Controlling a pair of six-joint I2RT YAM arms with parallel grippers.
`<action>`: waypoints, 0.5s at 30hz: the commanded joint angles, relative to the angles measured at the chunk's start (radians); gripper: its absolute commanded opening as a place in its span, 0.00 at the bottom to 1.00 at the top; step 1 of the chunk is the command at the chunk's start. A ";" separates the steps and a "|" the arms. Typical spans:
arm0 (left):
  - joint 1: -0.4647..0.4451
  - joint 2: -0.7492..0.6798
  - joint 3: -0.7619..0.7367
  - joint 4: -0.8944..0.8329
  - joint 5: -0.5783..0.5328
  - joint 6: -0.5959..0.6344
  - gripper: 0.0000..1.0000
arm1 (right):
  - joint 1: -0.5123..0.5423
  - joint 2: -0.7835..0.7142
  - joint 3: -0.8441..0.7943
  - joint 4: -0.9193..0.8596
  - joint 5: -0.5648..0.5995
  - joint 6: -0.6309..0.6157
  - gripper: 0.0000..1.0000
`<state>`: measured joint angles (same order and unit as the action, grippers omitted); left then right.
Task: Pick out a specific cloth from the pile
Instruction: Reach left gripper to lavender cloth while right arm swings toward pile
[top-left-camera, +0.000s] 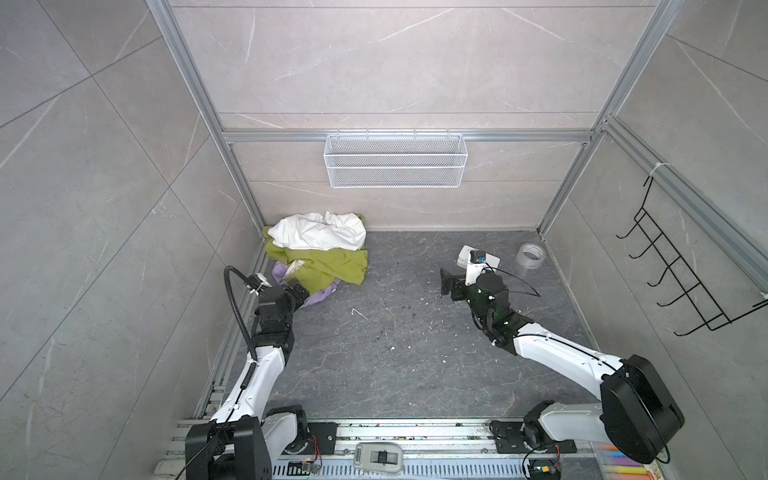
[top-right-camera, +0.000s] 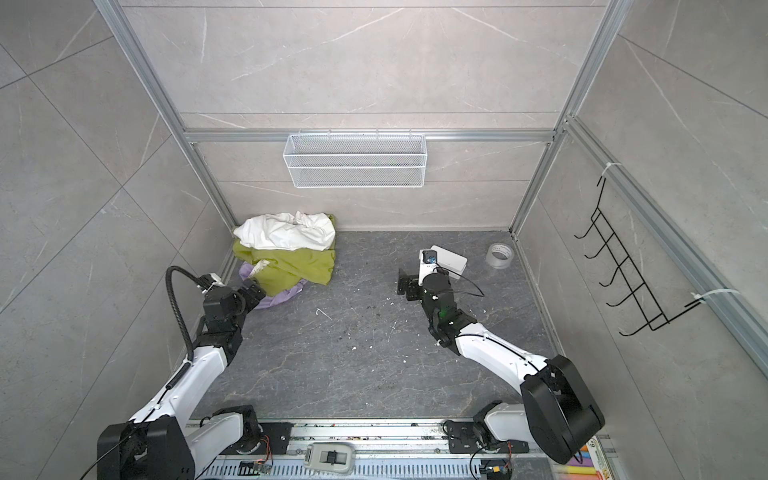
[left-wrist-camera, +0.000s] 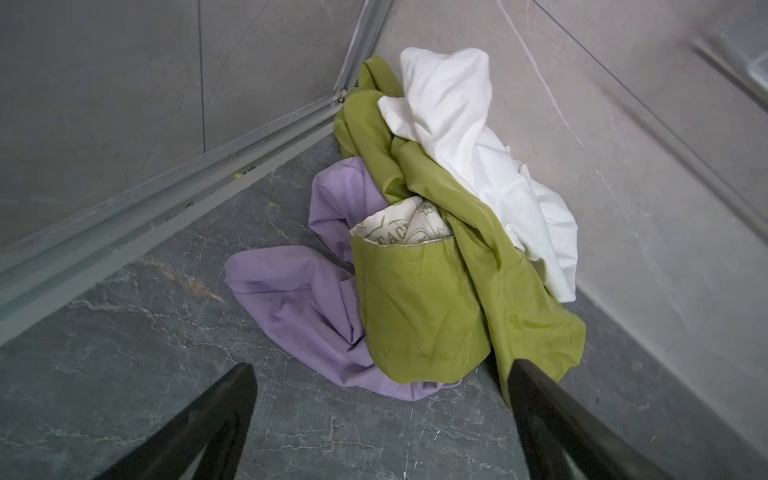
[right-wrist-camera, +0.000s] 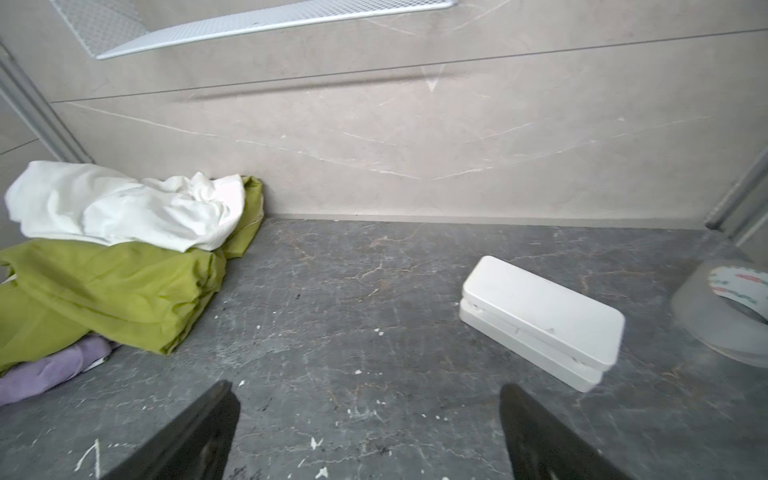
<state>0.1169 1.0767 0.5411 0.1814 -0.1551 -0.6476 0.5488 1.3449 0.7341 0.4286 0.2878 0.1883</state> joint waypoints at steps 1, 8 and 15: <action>0.062 0.044 0.041 -0.051 0.117 -0.140 0.92 | 0.013 0.024 0.042 -0.012 -0.036 0.013 1.00; 0.154 0.163 0.080 -0.039 0.210 -0.232 0.77 | 0.031 0.049 0.057 -0.014 -0.055 0.033 1.00; 0.197 0.273 0.119 0.012 0.241 -0.279 0.73 | 0.077 0.111 0.044 0.091 -0.191 0.007 1.00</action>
<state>0.3027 1.3186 0.6193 0.1440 0.0505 -0.8871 0.5919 1.4044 0.7650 0.4477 0.1921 0.2199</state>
